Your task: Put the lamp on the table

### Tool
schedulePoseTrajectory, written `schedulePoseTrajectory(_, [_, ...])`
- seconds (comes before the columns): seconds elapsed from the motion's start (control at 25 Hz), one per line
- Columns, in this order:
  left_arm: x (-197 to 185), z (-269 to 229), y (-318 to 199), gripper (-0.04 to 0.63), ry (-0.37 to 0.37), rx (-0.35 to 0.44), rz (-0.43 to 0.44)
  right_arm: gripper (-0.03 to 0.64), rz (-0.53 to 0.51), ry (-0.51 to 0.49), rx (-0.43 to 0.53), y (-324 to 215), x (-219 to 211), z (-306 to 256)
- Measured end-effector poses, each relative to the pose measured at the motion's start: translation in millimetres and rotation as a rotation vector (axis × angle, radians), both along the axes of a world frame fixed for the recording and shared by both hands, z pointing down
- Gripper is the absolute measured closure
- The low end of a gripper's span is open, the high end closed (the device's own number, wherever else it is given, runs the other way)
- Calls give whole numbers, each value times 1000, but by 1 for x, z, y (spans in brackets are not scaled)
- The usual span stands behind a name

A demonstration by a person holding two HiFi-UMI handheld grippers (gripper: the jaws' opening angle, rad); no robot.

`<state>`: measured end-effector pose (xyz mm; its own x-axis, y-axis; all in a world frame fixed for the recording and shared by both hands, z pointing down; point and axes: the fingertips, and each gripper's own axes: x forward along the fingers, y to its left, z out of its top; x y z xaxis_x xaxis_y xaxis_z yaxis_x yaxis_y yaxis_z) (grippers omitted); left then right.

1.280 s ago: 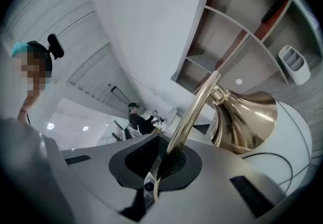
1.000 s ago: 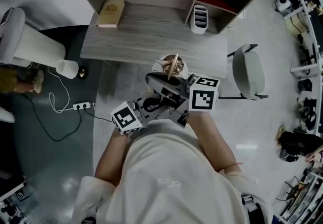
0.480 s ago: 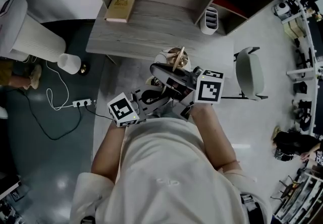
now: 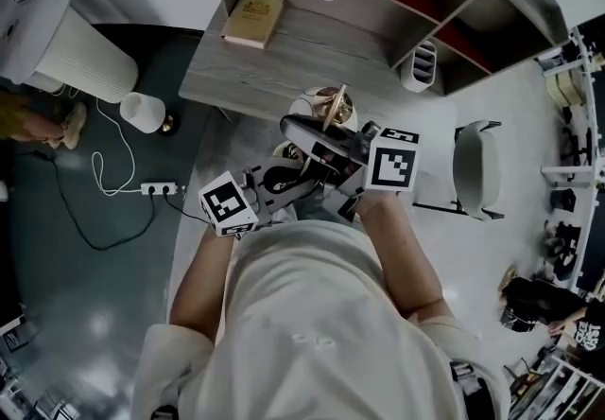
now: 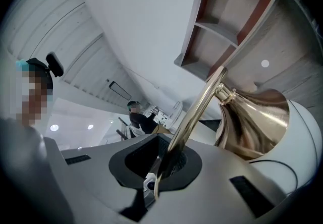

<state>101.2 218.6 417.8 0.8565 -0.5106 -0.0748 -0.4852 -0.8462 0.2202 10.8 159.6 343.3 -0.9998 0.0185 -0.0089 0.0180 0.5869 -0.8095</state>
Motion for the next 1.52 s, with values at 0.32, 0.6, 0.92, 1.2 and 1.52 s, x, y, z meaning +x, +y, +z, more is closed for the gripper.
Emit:
schedulePoseTrajectory(0.32, [-38,-5,-69,581,10,-6,-64,591,-74,18,7,-61,-44,-4])
schedulePoseTrajectory(0.6, [-68,-7,-148,581,9,-23,-134,589,-146,25,-15,-135,-77,-4])
schedulePoseTrajectory(0.92, [-67,-8,-157,581,0,18,-215,590,-227,14,49,-131,-79,-10])
schedulePoseTrajectory(1.2, [-80,6,-240,581,-11,-39,-288,589,-276,15,20,-210,-93,4])
schedulePoseTrajectory(1.52, [-83,20,-275,580,-11,-51,-276,591,-253,47,36,-245,-97,19])
